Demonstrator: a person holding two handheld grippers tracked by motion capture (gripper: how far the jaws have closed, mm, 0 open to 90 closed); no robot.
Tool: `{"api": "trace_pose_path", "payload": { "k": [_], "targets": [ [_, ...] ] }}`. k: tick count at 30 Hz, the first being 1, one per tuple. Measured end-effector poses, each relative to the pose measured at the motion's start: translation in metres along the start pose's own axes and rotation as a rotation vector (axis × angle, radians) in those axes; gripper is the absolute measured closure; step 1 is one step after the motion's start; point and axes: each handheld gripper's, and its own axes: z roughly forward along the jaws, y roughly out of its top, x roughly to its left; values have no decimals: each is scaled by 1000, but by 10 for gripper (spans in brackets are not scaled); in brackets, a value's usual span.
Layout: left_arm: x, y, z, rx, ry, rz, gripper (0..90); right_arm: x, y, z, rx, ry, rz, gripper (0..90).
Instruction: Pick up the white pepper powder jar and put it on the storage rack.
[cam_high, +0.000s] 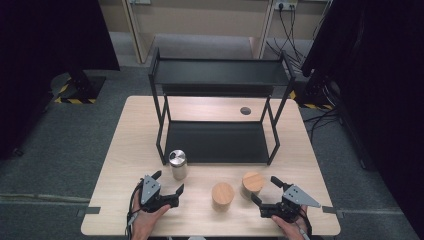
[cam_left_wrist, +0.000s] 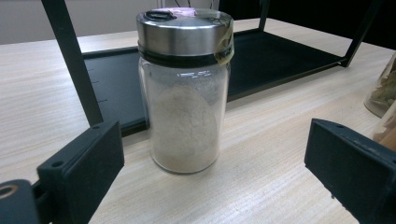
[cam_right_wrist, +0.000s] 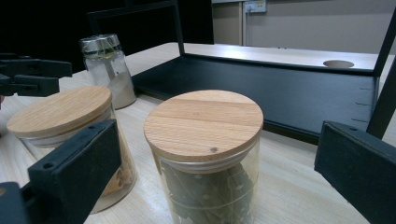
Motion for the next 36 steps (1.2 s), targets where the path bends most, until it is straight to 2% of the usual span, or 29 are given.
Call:
{"api": "trace_pose_path", "payload": {
  "k": [10,18,21,26,30,36],
  "targets": [
    [0,2,3,1,7,-4,39,0,0,0,-2,-2,3,8],
    [0,7,13,-3,13,-8,40,0,0,1,2,1,8,8],
    [1,9,17,9,6,-25,40,0,0,1,1,0,8,8],
    [1,14,31,35,16,-4,41,-1,-1,0,-9,5,4,8],
    [2,18,38,23,23,3,55,-1,-1,1,-9,5,5,9],
    [2,22,45,31,19,4,80,-1,-1,1,-9,6,5,9]
  ]
}}
